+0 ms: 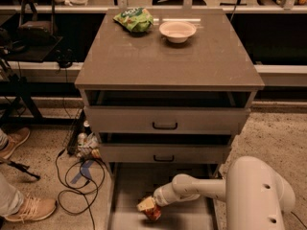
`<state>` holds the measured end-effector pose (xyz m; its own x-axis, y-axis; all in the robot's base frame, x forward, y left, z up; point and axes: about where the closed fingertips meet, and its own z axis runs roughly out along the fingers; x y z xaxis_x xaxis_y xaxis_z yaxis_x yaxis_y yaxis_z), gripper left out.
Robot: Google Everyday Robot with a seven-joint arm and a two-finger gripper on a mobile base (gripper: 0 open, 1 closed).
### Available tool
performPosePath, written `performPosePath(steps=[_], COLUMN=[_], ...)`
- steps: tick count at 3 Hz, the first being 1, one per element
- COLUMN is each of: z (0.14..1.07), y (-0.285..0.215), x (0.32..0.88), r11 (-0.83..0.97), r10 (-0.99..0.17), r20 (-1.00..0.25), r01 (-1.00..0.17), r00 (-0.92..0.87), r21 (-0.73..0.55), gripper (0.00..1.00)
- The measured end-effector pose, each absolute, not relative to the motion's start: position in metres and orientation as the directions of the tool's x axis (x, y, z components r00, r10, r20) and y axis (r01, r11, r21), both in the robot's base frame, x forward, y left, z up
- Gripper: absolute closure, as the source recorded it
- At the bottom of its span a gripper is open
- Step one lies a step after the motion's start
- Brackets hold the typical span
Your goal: Place coke can into bottom drawer
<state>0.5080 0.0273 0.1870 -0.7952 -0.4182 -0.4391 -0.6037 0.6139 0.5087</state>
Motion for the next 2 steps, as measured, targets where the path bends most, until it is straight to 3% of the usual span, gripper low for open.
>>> performPosePath(steps=[1, 2], z=[0.190, 0.209], y=[0.013, -0.031], x=[0.511, 0.510], r11=[0.614, 0.635], r10=[-0.417, -0.446], r20=[-0.437, -0.390], r01=[-0.601, -0.592], r00=[-0.797, -0.805], r21=[0.512, 0.496], gripper=[0.00, 0.00])
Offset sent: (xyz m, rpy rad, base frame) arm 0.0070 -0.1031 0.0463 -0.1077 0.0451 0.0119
